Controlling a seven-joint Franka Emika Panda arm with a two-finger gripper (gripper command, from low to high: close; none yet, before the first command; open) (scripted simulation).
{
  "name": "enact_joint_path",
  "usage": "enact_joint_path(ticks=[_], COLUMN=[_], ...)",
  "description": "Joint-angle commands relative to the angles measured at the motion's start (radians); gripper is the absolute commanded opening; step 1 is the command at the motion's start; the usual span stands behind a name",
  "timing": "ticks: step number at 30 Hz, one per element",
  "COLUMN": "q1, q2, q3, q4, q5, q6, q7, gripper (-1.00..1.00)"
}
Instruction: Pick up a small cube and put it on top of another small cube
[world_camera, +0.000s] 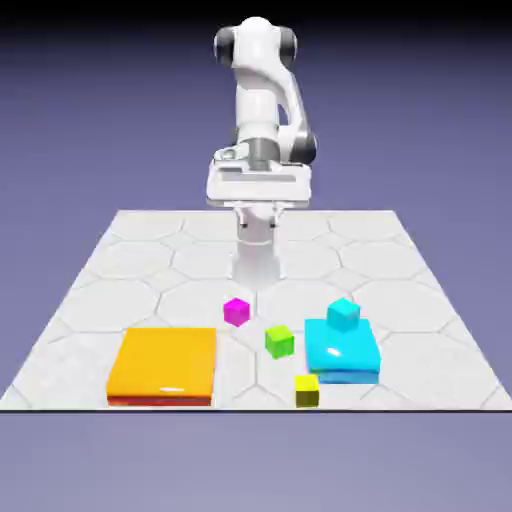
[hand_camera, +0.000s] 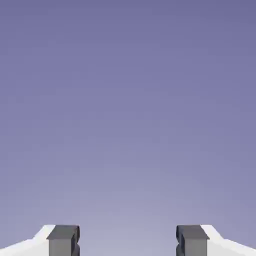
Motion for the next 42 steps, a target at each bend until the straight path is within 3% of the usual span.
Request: enact_joint_path(ticks=[1, 14, 25, 26, 37, 42], q1=[0.011, 0.150, 0.050, 0.050, 0.150, 0.197], q2=[0.030, 0.408, 0.709, 0.709, 0.408, 0.445], q3=[-0.036, -0.495, -0.237, -0.237, -0.495, -0.358], q4=[-0.009, -0.123, -0.115, -0.115, -0.123, -0.019], q5=[0.007, 0.098, 0.519, 0.519, 0.098, -0.013], q6=[-0.041, -0.555, -0.324, -0.324, -0.555, -0.620], q7=[0.019, 0.258, -0.034, -0.034, 0.258, 0.084], gripper=[0.00, 0.00, 0.00, -1.00, -1.00, -1.00])
